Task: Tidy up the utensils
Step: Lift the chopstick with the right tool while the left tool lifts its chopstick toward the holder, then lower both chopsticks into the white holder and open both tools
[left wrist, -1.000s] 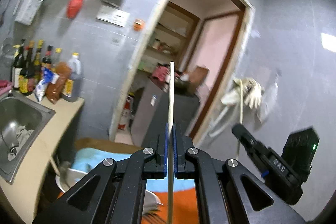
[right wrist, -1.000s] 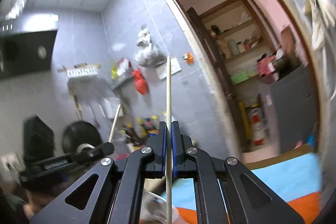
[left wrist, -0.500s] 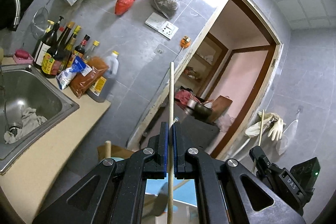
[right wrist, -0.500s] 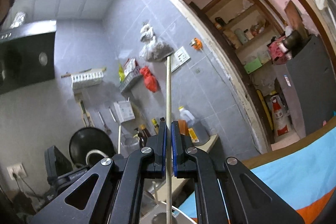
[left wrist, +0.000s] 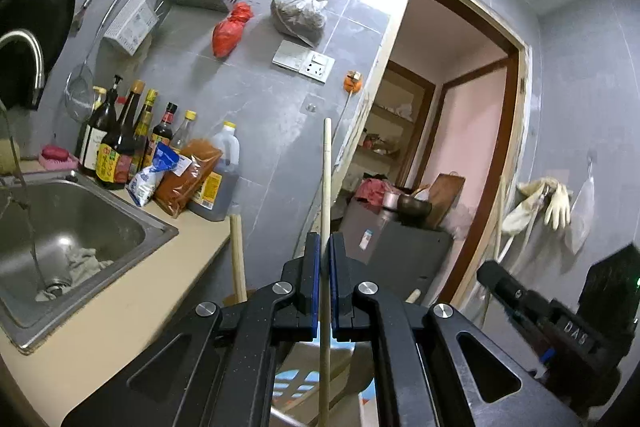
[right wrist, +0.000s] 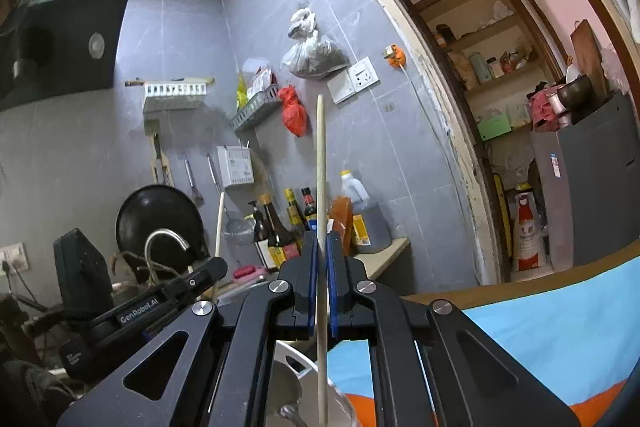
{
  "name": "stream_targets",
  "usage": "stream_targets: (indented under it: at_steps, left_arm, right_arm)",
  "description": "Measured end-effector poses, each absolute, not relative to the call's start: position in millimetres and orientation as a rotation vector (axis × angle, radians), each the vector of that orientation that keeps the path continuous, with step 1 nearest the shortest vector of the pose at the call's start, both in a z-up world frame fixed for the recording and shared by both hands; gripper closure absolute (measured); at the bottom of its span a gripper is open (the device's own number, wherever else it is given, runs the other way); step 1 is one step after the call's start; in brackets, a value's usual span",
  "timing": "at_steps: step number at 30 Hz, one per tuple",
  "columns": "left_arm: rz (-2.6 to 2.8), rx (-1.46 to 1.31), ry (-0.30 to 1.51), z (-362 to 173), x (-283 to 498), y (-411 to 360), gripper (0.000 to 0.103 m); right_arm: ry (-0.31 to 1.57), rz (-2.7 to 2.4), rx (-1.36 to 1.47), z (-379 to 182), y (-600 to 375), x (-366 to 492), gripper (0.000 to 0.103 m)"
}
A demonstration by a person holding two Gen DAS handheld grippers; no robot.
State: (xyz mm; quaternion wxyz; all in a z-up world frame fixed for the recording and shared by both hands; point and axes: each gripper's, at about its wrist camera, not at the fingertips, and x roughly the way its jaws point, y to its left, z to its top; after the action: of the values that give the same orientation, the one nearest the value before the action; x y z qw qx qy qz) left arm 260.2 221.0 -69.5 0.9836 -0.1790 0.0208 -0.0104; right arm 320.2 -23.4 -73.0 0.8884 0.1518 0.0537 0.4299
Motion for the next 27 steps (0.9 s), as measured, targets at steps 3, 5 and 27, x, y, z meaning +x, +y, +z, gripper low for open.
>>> stream_targets:
  at_steps: [3,5,27]
  left_arm:
    - [-0.016,-0.346,0.034,-72,258,219,0.101]
    - [-0.018,-0.337,0.030,-73,256,218,0.101]
    - [-0.128,-0.299,0.159,-68,240,213,0.094]
  right_arm:
    - [0.127,0.894,0.283,-75,-20,318,0.100]
    - [0.134,0.887,0.270,-76,-18,317,0.100]
    - [0.207,0.852,0.200,-74,-20,303,0.084]
